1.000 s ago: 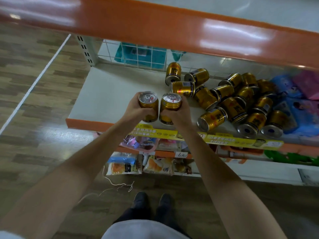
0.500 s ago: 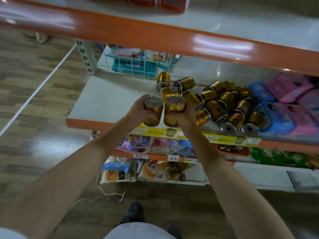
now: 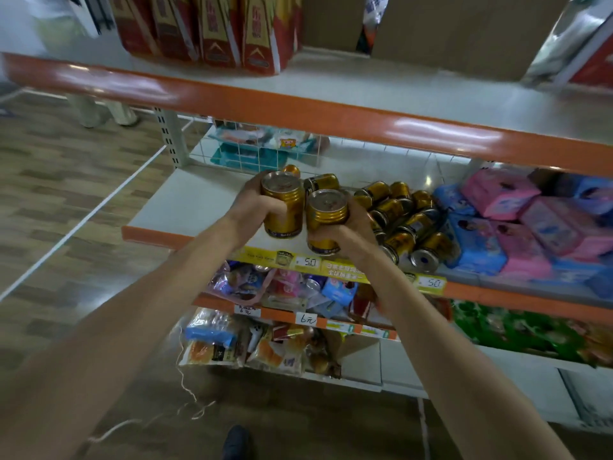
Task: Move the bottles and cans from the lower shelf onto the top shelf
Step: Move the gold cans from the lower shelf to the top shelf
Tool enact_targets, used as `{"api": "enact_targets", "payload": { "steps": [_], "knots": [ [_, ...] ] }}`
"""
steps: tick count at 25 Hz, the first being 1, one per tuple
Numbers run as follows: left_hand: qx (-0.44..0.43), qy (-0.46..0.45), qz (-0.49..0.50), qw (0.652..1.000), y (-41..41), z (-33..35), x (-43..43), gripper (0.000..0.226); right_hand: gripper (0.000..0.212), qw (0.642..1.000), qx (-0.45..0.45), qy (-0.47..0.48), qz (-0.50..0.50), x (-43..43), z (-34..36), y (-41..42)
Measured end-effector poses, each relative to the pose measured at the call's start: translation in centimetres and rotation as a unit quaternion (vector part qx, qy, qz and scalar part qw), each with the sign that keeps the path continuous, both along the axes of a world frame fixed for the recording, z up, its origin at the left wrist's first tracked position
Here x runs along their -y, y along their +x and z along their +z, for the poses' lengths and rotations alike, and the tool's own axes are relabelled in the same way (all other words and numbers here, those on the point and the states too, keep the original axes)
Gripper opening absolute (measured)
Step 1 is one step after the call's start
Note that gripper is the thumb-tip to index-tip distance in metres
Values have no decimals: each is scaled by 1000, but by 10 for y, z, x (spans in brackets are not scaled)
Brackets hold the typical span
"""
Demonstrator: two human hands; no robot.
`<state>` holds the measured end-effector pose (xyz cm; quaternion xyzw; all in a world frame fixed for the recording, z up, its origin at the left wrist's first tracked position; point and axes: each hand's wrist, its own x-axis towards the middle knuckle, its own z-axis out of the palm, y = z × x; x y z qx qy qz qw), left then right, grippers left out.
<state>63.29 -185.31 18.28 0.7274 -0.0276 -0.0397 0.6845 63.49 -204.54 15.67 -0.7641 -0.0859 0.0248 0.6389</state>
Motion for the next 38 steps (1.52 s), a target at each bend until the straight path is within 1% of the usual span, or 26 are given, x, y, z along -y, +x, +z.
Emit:
{"api": "enact_targets", "payload": {
  "steps": [3, 7, 10, 13, 14, 17, 18, 21, 26, 30, 34, 36, 38],
  "knots": [
    [23, 14, -37, 999, -7, 38, 12, 47, 64, 999, 20, -17, 39, 19, 35, -6],
    [55, 0, -47, 997, -7, 76, 18, 58, 65, 997, 55, 5, 61, 31, 77, -7],
    [79, -8, -68, 995, 0, 108, 24, 57, 66, 994, 76, 26, 71, 35, 108, -4],
    [63, -23, -89, 994, 12, 137, 29, 44, 67, 994, 81, 50, 55, 36, 137, 2],
    [48, -21, -91, 994, 15, 144, 31, 43, 65, 994, 79, 60, 54, 36, 144, 4],
    [26, -7, -107, 994, 25, 162, 31, 61, 60, 993, 81, 70, 52, 37, 164, 10],
    [30, -13, -119, 992, 29, 167, 30, 61, 60, 993, 80, 71, 51, 37, 170, 11],
    [66, -14, -129, 989, 42, 187, 26, 47, 63, 993, 90, 74, 33, 34, 185, 20],
    [79, -20, -121, 989, 73, 209, 26, 57, 60, 990, 107, 90, -22, 28, 208, 34],
    [77, -18, -130, 988, 96, 216, 28, 63, 58, 990, 105, 75, -46, 28, 219, 43],
    [70, -18, -115, 991, 110, 219, 40, 54, 59, 991, 99, 54, -70, 35, 221, 64],
    [68, -15, -102, 992, 121, 220, 48, 56, 59, 990, 94, 64, -85, 42, 222, 82],
    [65, -3, -84, 994, 137, 222, 57, 64, 59, 990, 93, 68, -86, 49, 224, 104]
  ]
}}
